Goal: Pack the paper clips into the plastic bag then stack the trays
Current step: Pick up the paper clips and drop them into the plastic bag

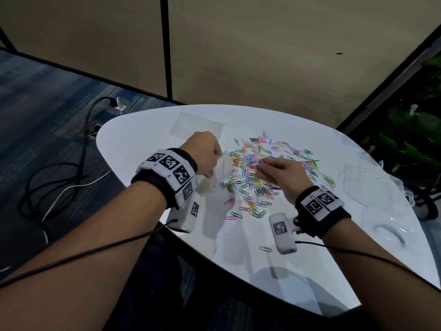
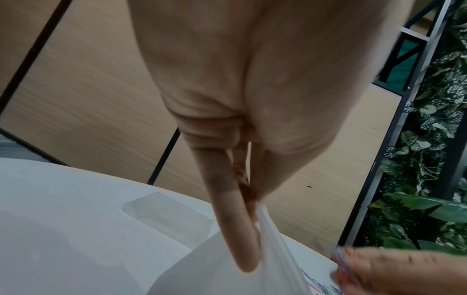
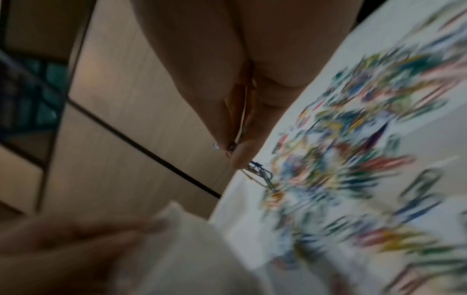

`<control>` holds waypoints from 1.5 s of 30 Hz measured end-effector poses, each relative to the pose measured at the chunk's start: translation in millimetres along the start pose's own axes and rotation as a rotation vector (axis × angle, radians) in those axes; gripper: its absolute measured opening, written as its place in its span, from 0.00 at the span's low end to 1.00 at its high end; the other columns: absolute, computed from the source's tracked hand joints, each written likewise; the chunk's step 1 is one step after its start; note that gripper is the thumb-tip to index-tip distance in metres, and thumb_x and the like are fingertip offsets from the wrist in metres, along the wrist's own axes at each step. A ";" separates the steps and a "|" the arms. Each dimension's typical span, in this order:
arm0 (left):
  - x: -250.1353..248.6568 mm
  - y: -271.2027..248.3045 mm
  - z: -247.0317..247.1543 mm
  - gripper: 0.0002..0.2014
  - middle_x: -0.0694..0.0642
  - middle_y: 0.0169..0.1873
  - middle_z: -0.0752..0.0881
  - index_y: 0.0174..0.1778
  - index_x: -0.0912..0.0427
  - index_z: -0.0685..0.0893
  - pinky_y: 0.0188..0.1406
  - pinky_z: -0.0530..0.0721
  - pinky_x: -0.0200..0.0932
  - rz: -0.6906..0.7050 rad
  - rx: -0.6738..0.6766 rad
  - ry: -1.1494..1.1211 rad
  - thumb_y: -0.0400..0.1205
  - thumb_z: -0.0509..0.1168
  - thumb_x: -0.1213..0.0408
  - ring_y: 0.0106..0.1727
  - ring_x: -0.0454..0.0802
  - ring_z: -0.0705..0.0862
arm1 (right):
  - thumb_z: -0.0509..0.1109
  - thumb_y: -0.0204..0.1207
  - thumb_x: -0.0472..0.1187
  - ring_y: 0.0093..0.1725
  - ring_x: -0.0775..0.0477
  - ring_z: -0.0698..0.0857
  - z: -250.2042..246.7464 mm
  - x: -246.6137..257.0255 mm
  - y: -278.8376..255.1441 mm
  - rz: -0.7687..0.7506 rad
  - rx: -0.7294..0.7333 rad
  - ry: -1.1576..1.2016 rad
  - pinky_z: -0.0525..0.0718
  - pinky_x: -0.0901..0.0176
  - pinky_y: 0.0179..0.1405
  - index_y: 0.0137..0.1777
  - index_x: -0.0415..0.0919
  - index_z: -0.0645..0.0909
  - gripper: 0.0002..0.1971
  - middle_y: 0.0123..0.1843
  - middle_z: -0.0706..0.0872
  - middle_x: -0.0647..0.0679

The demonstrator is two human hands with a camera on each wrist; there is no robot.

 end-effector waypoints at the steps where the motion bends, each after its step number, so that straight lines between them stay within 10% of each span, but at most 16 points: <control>1: -1.5 -0.6 1.0 0.15 0.60 0.33 0.90 0.69 0.65 0.84 0.34 0.89 0.36 0.012 0.002 -0.003 0.88 0.59 0.73 0.29 0.49 0.90 | 0.73 0.76 0.28 0.48 0.41 0.92 8.6 10.0 -5.9 0.008 0.045 0.132 0.90 0.59 0.50 0.55 0.29 0.86 0.09 0.53 0.90 0.31; 6: -7.9 -5.3 6.8 0.14 0.66 0.38 0.92 0.64 0.67 0.87 0.42 0.93 0.45 0.067 0.014 -0.057 0.89 0.59 0.70 0.37 0.58 0.94 | 0.69 0.78 0.27 0.50 0.44 0.91 53.4 26.5 -31.3 0.048 0.246 0.354 0.89 0.62 0.52 0.61 0.24 0.82 0.12 0.50 0.91 0.37; 12: -8.4 -6.6 11.4 0.14 0.63 0.33 0.89 0.63 0.68 0.86 0.33 0.92 0.37 0.083 0.025 -0.076 0.88 0.58 0.74 0.26 0.45 0.89 | 0.79 0.68 0.30 0.45 0.45 0.93 64.8 8.1 -30.0 -0.193 0.100 -0.285 0.90 0.44 0.56 0.48 0.42 0.91 0.10 0.45 0.93 0.42; 18: -11.4 -6.9 17.6 0.14 0.66 0.36 0.91 0.58 0.68 0.89 0.34 0.92 0.39 0.095 0.065 -0.072 0.87 0.57 0.74 0.33 0.54 0.93 | 0.71 0.73 0.34 0.26 0.49 0.83 83.6 25.5 -35.8 -0.511 0.118 -0.801 0.84 0.56 0.34 0.33 0.42 0.89 0.09 0.26 0.86 0.48; 24: -9.8 -5.8 17.2 0.14 0.65 0.36 0.92 0.56 0.66 0.90 0.37 0.93 0.42 0.098 0.062 -0.048 0.87 0.58 0.74 0.35 0.57 0.94 | 0.65 0.72 0.31 0.28 0.48 0.72 95.8 28.5 -38.3 -0.561 0.197 -1.051 0.67 0.59 0.31 0.35 0.38 0.88 0.11 0.26 0.80 0.46; 28: -10.9 -6.5 17.0 0.13 0.66 0.36 0.92 0.58 0.68 0.89 0.33 0.92 0.38 0.087 0.067 -0.054 0.88 0.59 0.74 0.33 0.55 0.93 | 0.62 0.75 0.28 0.34 0.45 0.77 95.4 25.8 -42.2 -0.518 0.309 -1.022 0.72 0.58 0.37 0.42 0.35 0.88 0.12 0.37 0.86 0.42; 33: -10.4 -6.4 10.6 0.14 0.63 0.34 0.89 0.65 0.68 0.85 0.33 0.91 0.39 0.046 0.051 -0.038 0.88 0.58 0.75 0.29 0.51 0.90 | 0.71 0.73 0.36 0.38 0.50 0.90 33.8 8.4 -44.6 -0.307 -0.079 -0.673 0.91 0.52 0.45 0.48 0.47 0.90 0.09 0.39 0.91 0.51; 39: -13.1 -14.1 4.0 0.14 0.62 0.35 0.89 0.66 0.66 0.86 0.52 0.92 0.52 0.026 0.077 -0.008 0.87 0.61 0.75 0.41 0.59 0.93 | 0.87 0.60 0.45 0.42 0.45 0.91 -36.2 -101.3 -82.9 0.491 0.021 -0.926 0.92 0.51 0.43 0.60 0.42 0.72 0.33 0.48 0.84 0.47; 45: -9.4 -20.2 -1.6 0.14 0.68 0.44 0.93 0.66 0.68 0.86 0.55 0.91 0.53 0.011 0.094 -0.014 0.88 0.60 0.74 0.47 0.62 0.94 | 0.83 0.62 0.43 0.50 0.44 0.87 -11.2 -113.1 -70.6 0.165 -0.246 -0.872 0.86 0.53 0.56 0.59 0.43 0.79 0.26 0.50 0.86 0.42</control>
Point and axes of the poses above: each hand's wrist, its own y-axis towards the middle knuckle, its own z-axis out of the palm, x = y × z, the point moved 5 cm from there along y, towards the middle knuckle
